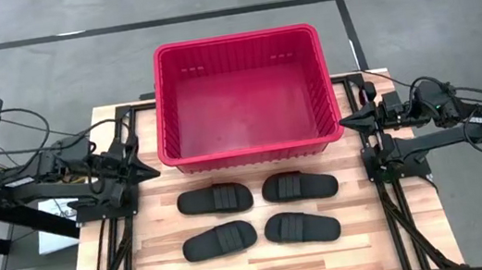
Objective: Pick and place slides into bin
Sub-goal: Put the black slide into the red bin
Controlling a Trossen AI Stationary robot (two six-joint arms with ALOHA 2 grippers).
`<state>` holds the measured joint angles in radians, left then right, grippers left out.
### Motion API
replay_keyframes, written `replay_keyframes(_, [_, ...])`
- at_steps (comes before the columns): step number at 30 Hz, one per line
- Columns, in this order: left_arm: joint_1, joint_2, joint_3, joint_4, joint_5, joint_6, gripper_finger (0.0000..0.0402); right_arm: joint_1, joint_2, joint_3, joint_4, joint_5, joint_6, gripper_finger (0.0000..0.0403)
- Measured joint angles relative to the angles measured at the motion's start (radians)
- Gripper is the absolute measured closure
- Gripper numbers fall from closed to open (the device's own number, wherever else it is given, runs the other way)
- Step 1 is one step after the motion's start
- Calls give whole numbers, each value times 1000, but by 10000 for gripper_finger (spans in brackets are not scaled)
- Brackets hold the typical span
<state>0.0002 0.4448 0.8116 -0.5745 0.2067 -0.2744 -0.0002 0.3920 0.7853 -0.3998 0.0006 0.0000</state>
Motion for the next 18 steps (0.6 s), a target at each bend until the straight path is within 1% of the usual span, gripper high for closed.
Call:
replay_keyframes(8, [0, 49, 0, 51, 257, -52, 401, 0, 0, 0, 0, 0, 0, 403])
replay_keyframes(11, [-10, 86, 2, 75, 344, -106, 401, 0, 0, 0, 0, 0, 0, 403])
replay_keyframes(14, [-52, 117, 20, 46, 367, -104, 402, 0, 0, 0, 0, 0, 0, 403])
replay_keyframes(18, [-115, 156, 65, -50, 349, -67, 401, 0, 0, 0, 0, 0, 0, 403])
